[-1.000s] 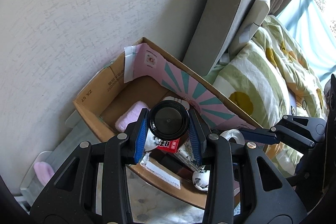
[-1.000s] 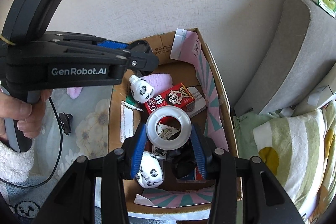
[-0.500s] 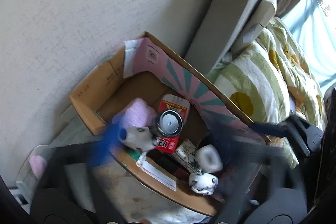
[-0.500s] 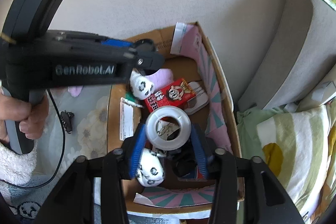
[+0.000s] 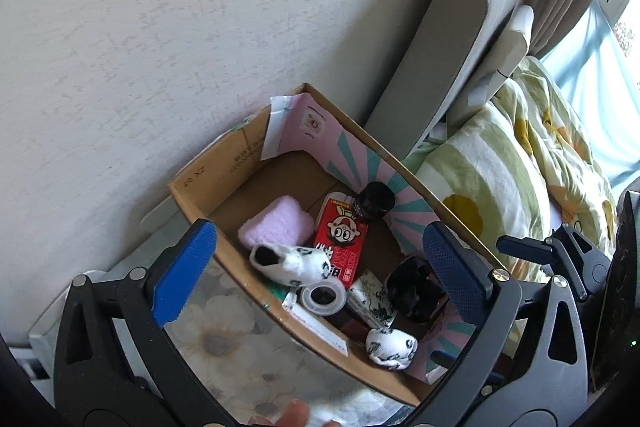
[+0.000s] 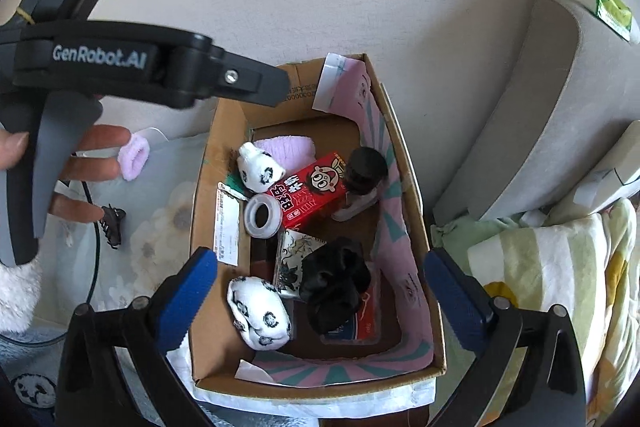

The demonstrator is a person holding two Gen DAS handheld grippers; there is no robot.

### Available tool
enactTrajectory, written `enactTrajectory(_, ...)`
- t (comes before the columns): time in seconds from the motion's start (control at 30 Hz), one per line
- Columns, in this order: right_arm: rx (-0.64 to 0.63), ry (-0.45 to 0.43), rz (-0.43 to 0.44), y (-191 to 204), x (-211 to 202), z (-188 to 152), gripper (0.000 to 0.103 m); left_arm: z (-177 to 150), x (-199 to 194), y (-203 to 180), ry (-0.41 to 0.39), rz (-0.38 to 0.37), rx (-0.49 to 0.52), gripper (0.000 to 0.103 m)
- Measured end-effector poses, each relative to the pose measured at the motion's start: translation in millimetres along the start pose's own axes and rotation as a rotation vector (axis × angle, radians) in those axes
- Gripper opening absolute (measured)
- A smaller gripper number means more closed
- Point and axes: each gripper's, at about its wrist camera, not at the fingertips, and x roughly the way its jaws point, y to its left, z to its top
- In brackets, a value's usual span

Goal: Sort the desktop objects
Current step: 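Move both tools back over the black hair clip and pink hair band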

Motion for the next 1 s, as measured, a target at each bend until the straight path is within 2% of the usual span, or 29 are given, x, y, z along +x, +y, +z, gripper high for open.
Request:
enactTrajectory(0.33,-0.015,-0.024,-0.025,9.9,-12.0,-6.7,0.103,-13.1,-25.3,1.7,-0.022,0.005,0.014,0.103)
enactTrajectory(0.53,-0.013,-0.058,-0.03,17.6,-19.1,-5.3,0.103,-25.4,-48.6,10.5,-0.048,-0.031,0.0,0.103)
enactTrajectory(0.83,-0.054,-0.117,-0.003,43.3,-26.8,11.6,0.103,-43.5,-91.2,45.5,-0.116,-0.004,-0.053,0.103)
enactTrajectory(1.0,-0.096,-0.135,0.038,62.3,-26.5,27.0,0.103,-61.4,-116.7,76.7,-0.16,0.04,-0.112,0.103)
